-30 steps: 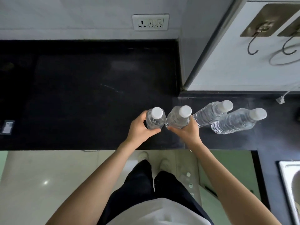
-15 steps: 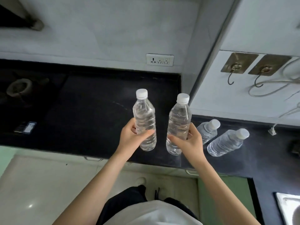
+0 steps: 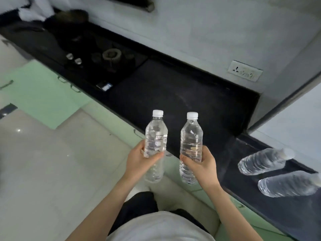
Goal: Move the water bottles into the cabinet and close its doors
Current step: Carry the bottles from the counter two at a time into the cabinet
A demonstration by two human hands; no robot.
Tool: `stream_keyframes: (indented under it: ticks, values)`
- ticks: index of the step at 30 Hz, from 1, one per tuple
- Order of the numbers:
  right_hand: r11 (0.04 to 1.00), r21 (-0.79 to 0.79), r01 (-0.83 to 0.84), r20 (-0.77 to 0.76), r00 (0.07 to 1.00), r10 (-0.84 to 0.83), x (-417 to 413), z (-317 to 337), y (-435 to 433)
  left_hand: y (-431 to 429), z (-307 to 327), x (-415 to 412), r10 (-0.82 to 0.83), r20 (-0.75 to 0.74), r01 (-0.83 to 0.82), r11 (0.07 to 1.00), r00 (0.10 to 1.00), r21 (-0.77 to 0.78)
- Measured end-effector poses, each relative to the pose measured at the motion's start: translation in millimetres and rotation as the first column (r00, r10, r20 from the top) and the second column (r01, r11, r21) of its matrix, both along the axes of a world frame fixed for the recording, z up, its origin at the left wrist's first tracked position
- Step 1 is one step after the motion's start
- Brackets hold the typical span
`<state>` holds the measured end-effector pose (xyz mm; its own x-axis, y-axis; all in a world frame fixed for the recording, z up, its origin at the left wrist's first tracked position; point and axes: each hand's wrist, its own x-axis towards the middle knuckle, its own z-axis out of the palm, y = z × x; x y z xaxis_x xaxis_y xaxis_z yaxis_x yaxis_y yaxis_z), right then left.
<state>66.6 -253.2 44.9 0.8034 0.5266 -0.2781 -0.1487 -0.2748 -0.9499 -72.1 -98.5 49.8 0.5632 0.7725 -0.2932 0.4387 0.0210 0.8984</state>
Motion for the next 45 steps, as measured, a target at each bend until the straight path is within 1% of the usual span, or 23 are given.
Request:
stream_keyframes:
  ticks: [3,6,10,15,18,20,23,27,32,35,38,42,45]
  values:
    - [0.992,-0.019,-0.124,-0.010,0.992,0.124,-23,0,31,10,-2,-44,0.138,-0.011,-0.138,0.990,0.990,0.002]
    - [0.970,-0.017,-0.242,-0.001,0.970,0.242,-51,7,72,28,4,-90,0.284,0.009,-0.285,0.958,0.959,0.019]
    - [0.920,-0.003,-0.391,0.044,0.919,0.391,-105,14,134,60,10,-163,0.463,0.027,-0.464,0.886,0.886,0.018]
    - [0.845,0.009,-0.535,0.026,0.844,0.535,-210,2,206,101,-3,-285,0.618,0.011,-0.618,0.786,0.786,0.001]
    - [0.786,0.002,-0.619,0.011,0.786,0.619,-278,-9,246,121,-7,-357,0.681,-0.015,-0.681,0.732,0.732,-0.013]
    - [0.745,-0.009,-0.667,0.014,0.745,0.667,-324,-13,277,135,-5,-408,0.733,-0.017,-0.733,0.680,0.680,-0.012]
    - [0.644,-0.025,-0.764,0.040,0.643,0.765,-381,-4,327,160,2,-468,0.813,-0.010,-0.813,0.582,0.582,-0.006]
    - [0.569,-0.031,-0.822,0.097,0.564,0.820,-427,8,388,197,8,-516,0.880,0.005,-0.880,0.474,0.474,-0.021]
    - [0.509,-0.033,-0.860,0.086,0.505,0.859,-470,-7,463,251,-12,-550,0.923,0.002,-0.921,0.384,0.385,-0.071]
    - [0.469,-0.038,-0.882,0.059,0.467,0.882,-490,-22,518,296,-25,-562,0.930,-0.032,-0.928,0.361,0.365,-0.091]
    - [0.429,-0.033,-0.903,0.038,0.428,0.903,-508,-30,589,356,-31,-574,0.934,-0.069,-0.936,0.348,0.351,-0.062]
    - [0.391,-0.014,-0.920,0.028,0.390,0.920,-533,-17,693,456,-17,-594,0.943,-0.094,-0.948,0.319,0.319,-0.020]
    - [0.377,0.012,-0.926,0.045,0.378,0.925,-552,-1,771,531,1,-617,0.949,-0.060,-0.950,0.311,0.309,0.014]
